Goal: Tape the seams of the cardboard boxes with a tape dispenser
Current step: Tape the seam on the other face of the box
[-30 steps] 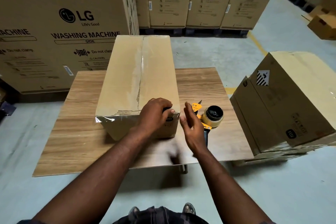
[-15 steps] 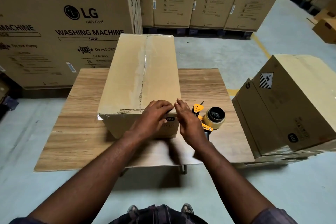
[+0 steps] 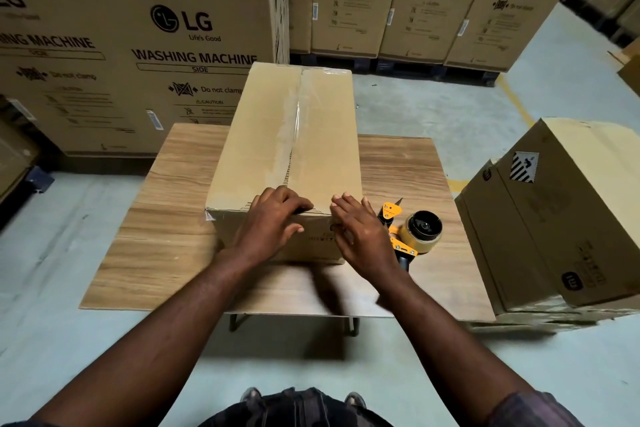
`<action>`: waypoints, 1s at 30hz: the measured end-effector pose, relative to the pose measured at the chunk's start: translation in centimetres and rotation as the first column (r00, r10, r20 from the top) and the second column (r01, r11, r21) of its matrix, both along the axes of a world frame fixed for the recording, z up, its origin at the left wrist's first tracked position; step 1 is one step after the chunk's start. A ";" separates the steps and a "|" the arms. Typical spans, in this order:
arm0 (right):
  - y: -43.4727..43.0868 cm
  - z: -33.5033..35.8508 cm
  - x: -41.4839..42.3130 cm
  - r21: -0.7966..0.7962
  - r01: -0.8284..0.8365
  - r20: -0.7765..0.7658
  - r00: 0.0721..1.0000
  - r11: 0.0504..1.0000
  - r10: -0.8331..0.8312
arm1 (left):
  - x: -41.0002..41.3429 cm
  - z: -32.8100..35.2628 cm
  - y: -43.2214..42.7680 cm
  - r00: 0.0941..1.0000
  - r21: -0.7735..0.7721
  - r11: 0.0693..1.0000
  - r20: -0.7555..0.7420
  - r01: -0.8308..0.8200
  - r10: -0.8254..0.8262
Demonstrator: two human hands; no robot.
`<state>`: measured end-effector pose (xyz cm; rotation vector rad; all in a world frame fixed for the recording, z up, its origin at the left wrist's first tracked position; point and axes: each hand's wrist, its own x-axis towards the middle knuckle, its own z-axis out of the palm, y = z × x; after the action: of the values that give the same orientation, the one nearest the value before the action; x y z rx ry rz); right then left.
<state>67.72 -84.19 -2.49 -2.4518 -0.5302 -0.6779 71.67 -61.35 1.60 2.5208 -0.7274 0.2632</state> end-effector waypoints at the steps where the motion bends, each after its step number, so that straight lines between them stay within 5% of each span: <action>1: 0.4 0.4 0.1 0.006 0.020 0.010 1.000 1.000 -0.021 | 0.0 0.1 0.1 1.000 -0.010 1.000 0.012 0.001 -0.001; 6: 1.0 0.8 1.0 0.015 0.004 -0.012 1.000 1.000 -0.004 | 0.4 0.4 1.8 0.996 -0.023 0.997 0.051 -0.069 0.070; 12: 1.7 1.6 0.7 -0.059 0.025 -0.106 0.994 0.998 -0.031 | 0.3 0.9 4.6 0.996 0.055 0.998 -0.086 0.001 0.004; 18: 8.2 3.1 2.6 -0.081 -0.029 -0.186 0.982 0.996 0.014 | 1.3 1.1 7.2 0.995 -0.019 0.995 0.008 -0.102 0.102; 23: 8.5 1.3 2.1 -0.086 -0.001 -0.097 0.995 0.996 -0.007 | 1.4 0.7 9.3 1.000 0.104 0.994 -0.019 0.020 -0.018; 30: 12.2 3.1 2.6 -0.086 0.008 -0.186 0.982 0.996 -0.024 | 1.6 0.6 11.6 0.994 -0.086 0.991 0.027 -0.106 0.109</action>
<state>70.31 -72.03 0.56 -2.5685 -0.4751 -0.4323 73.28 -49.78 2.21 2.4841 -0.5807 0.3641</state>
